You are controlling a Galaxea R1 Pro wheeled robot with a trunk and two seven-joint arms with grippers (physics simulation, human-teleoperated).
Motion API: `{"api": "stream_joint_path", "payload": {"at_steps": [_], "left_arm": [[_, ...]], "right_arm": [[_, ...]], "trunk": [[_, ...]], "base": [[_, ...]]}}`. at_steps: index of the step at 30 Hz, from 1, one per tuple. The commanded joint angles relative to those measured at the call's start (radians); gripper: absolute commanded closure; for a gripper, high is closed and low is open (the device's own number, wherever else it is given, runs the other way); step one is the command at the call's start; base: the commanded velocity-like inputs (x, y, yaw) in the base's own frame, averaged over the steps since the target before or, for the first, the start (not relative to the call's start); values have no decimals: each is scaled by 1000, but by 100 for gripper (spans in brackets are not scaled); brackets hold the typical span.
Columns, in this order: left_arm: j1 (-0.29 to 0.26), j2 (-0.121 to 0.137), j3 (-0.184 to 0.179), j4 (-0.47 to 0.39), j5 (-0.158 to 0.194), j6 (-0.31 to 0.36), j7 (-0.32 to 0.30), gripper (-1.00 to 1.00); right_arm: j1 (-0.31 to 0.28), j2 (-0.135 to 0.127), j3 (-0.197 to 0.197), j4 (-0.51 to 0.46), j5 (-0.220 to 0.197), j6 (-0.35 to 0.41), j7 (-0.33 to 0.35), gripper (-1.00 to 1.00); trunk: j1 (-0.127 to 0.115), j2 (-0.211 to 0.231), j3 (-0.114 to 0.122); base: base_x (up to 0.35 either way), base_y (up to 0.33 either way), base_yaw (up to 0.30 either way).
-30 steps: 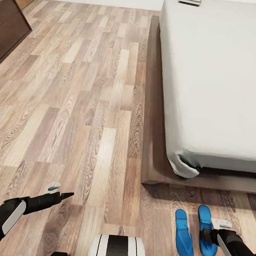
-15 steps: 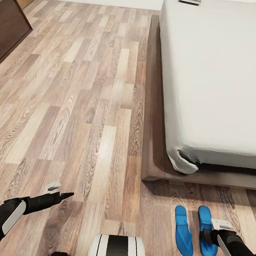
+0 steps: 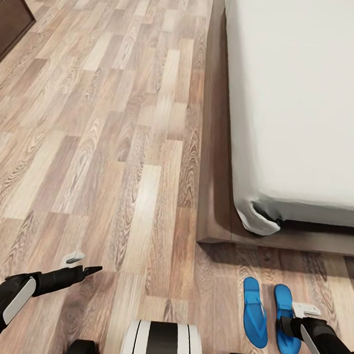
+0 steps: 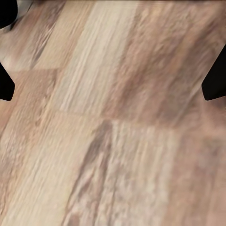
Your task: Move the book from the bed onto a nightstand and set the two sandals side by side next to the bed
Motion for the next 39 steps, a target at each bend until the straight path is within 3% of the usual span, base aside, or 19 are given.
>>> {"api": "stream_joint_path", "payload": {"at_steps": [1, 7, 11, 19, 23, 34, 39], "left_arm": [[0, 0, 1, 0, 5, 7, -1, -100], [0, 0, 1, 0, 5, 7, -2, -100], [0, 0, 1, 0, 5, 7, -4, -100], [0, 0, 1, 0, 5, 7, -4, -100], [0, 0, 1, 0, 5, 7, -4, -100], [0, 0, 1, 0, 5, 7, -4, -100], [0, 0, 1, 0, 5, 7, -4, -100]], "right_arm": [[0, -1, 1, -2, -8, 5, -1, 100], [0, -1, 1, -2, -8, 5, -1, 100], [0, -1, 1, -10, -8, 1, -1, 100], [0, -4, -7, -19, -9, -99, 3, 100], [0, -5, -7, -19, -9, -103, 3, 100], [0, -5, -7, -14, -10, -104, 2, 100], [0, -5, -7, -14, -10, -104, 1, 100]], "trunk": [[0, 0, -5], [3, -2, -28], [3, -2, -28], [3, -2, -28], [3, -2, -28], [8, -4, -70], [8, -4, -70]], "base": [[0, 0, 0], [0, 0, 0], [0, 0, 0], [0, 0, 0], [0, 0, 0], [0, 0, 0], [0, 0, 0]]}}
